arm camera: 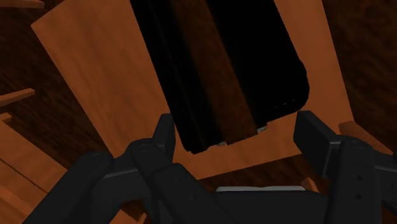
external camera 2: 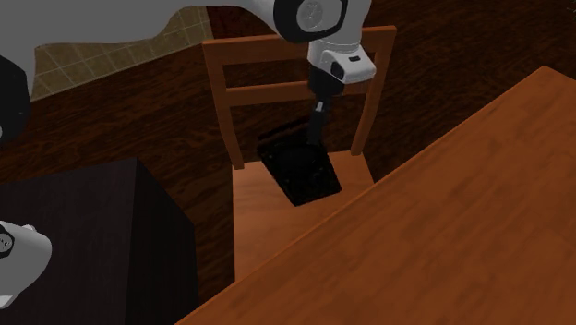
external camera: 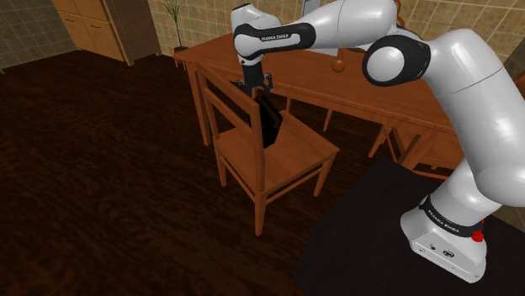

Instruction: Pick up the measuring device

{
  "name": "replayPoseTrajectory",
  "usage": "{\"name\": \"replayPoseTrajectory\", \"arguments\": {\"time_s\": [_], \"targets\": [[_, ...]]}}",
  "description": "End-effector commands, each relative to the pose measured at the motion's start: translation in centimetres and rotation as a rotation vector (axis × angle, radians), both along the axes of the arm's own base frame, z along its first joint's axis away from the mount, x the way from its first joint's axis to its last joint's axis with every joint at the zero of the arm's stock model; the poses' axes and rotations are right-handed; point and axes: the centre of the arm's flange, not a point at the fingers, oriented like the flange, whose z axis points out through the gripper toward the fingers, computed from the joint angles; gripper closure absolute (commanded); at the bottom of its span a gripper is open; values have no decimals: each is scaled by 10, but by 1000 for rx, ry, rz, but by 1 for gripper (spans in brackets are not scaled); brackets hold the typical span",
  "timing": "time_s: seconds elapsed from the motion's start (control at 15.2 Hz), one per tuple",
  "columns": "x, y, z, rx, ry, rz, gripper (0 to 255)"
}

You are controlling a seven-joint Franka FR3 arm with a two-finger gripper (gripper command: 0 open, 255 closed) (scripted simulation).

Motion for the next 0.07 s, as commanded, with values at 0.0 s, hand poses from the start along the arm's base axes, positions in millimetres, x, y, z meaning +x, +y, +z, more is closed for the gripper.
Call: {"name": "replayPoseTrajectory", "arguments": {"time_s": [0.0], "targets": [[1, 0, 5, 0, -3, 0, 255]]}}
